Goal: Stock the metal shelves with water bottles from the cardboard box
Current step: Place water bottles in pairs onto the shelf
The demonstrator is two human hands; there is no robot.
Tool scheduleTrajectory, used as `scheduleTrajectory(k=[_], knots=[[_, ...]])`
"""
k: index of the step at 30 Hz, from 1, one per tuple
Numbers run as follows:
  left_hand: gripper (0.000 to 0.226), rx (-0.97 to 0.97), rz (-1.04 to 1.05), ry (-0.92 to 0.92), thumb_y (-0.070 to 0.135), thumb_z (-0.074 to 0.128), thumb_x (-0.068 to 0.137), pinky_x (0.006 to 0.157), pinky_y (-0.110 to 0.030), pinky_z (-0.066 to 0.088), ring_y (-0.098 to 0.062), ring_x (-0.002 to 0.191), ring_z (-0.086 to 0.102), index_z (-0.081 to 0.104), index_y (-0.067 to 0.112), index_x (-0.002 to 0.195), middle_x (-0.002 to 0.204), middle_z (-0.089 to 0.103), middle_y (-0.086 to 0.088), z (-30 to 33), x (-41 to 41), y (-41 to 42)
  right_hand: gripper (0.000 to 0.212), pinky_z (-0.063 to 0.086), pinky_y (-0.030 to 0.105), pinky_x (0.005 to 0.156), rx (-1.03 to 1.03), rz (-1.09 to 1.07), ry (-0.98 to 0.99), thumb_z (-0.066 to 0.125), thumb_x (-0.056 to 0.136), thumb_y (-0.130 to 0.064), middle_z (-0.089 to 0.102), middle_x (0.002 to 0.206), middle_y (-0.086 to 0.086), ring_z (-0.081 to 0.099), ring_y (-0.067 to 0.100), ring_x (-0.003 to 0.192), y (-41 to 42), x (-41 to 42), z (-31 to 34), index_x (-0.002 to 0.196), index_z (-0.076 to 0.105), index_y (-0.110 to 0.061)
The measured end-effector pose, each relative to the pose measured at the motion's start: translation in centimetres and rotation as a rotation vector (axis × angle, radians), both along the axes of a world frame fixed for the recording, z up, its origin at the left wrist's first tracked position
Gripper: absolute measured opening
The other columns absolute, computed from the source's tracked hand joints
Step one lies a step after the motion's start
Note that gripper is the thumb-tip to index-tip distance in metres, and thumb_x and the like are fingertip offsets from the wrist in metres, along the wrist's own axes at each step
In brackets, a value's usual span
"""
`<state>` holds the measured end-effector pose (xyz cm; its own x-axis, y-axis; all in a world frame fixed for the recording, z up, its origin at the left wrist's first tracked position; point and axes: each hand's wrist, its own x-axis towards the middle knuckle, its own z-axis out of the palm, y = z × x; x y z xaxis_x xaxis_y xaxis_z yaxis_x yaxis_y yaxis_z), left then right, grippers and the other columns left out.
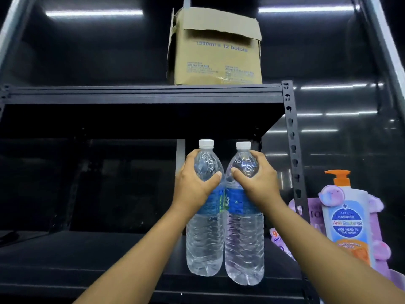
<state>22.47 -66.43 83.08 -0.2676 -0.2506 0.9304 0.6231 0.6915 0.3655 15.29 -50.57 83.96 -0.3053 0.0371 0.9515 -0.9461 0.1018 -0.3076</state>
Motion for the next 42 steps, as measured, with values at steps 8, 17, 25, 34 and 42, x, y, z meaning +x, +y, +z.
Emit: scheduleTrajectory(k=[8, 17, 25, 34, 42], knots=[[0.051, 0.068, -0.049, -0.115, 0.031, 0.076, 0.080, 0.072, -0.011, 0.048, -0.001, 0.092, 0.064, 0.047, 0.037, 0.122, 0.100, 0.065, 0.016, 1.1, -5.0, -2.2, 0.052, 0.037, 0.010, 0.069, 0.067, 0.025, -0.153, 0.072, 0.081, -0.036, 0.058, 0.096, -0.017, 0.058, 0.001, 0.090, -2.3, -5.6, 1.0, 0.127, 0.052, -0.022], [0.059, 0.102, -0.097, -0.159, 0.049, 0.072, 0.078, 0.092, -0.038, 0.053, -0.009, 0.102, 0.063, 0.049, 0.035, 0.130, 0.111, 0.064, 0.014, 1.1, -9.2, -3.0, 0.058, 0.037, 0.008, 0.068, 0.092, 0.081, -0.218, 0.073, 0.080, -0.042, 0.058, 0.099, -0.022, 0.055, -0.008, 0.090, -2.7, -8.0, 0.9, 0.130, 0.051, -0.021], [0.065, 0.070, -0.072, -0.143, 0.042, 0.069, 0.086, 0.080, -0.015, 0.042, -0.001, 0.105, 0.056, 0.038, 0.031, 0.142, 0.123, 0.054, 0.015, 0.5, -8.1, -2.9, 0.068, 0.040, 0.029, 0.085, 0.109, 0.114, -0.239, 0.072, 0.078, -0.048, 0.054, 0.122, -0.004, 0.055, 0.015, 0.109, -2.6, -8.1, 0.7, 0.131, 0.038, -0.022], [0.089, 0.040, -0.083, -0.212, 0.050, 0.059, 0.088, 0.107, -0.025, 0.022, -0.007, 0.144, 0.018, 0.001, 0.037, 0.154, 0.161, 0.011, 0.009, -3.7, -7.0, -2.4, 0.083, 0.035, 0.030, 0.101, 0.185, 0.125, -0.227, 0.060, 0.079, -0.061, 0.039, 0.147, -0.003, 0.042, 0.015, 0.131, -1.9, -7.1, -1.6, 0.145, 0.022, -0.029], [0.095, 0.010, -0.104, -0.347, 0.058, 0.057, 0.086, 0.115, -0.032, 0.022, -0.002, 0.145, 0.017, -0.010, 0.044, 0.151, 0.161, 0.008, 0.015, -8.4, -5.5, -2.8, 0.098, 0.025, 0.041, 0.116, 0.279, 0.138, -0.287, 0.060, 0.082, -0.062, 0.013, 0.159, -0.011, 0.022, 0.008, 0.143, -0.8, -5.9, -7.5, 0.146, -0.013, -0.049]])
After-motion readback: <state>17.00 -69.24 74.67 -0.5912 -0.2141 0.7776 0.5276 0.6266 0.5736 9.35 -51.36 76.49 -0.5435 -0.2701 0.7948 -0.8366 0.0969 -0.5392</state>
